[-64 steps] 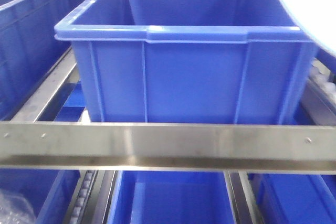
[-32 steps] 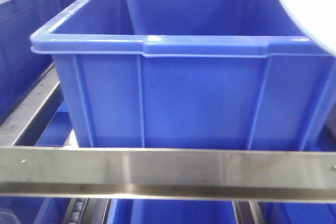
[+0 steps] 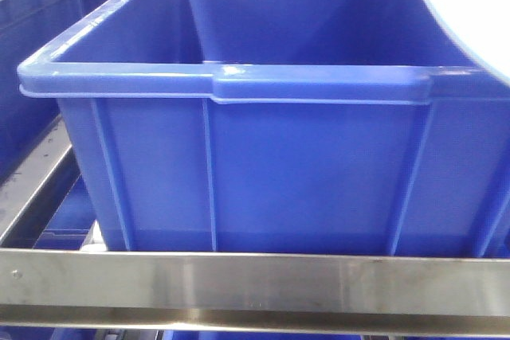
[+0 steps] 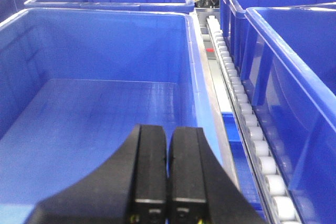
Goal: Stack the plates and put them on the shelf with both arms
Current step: 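Drive up to the shelf with the plates raised above a blue bin, then lower the white plates into the blue bin and open the right gripper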
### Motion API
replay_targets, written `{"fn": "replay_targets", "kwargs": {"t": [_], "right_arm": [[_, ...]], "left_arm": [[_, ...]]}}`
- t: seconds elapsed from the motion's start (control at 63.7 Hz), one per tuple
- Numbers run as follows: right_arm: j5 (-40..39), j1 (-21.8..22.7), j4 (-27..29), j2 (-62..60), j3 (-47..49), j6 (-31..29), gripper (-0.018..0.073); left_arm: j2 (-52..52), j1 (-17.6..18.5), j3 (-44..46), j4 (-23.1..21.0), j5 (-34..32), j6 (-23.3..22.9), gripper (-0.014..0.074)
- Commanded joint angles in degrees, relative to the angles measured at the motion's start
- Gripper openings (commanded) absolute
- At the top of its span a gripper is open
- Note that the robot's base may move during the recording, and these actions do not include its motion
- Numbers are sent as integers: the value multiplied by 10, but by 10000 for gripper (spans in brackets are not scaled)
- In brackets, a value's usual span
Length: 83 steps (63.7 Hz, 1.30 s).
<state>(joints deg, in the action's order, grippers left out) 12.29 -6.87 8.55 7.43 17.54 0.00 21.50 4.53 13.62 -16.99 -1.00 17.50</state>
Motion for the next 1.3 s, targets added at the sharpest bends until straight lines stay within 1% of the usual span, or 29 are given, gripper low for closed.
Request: {"fn": "replay_targets", "kwargs": {"t": [0.0,0.486,0.643,0.91,1.004,1.145,1.224,1.287], "right_arm": [[-61,1,6,7,18,0,48],[-68,1,6,7,18,0,48],[-70,1,6,25,35,0,55],[-96,0,6,150,90,0,56],[-123,0,6,207,125,0,56],[-132,-2,6,296,181,0,56],[-133,-17,6,340,210,0,56],[-136,-41,6,370,231,0,56]], "left_arm": [[3,-1,17,-2,-46,-1,81],[3,-1,17,-2,-46,-1,81],[3,-1,17,-2,-46,-1,81],[3,-1,17,-2,-46,-1,81],[3,-1,17,-2,-46,-1,81],[3,-4,17,-2,-46,-1,81],[3,-4,17,-2,-46,-1,81],[3,-4,17,-2,-46,-1,81]]}}
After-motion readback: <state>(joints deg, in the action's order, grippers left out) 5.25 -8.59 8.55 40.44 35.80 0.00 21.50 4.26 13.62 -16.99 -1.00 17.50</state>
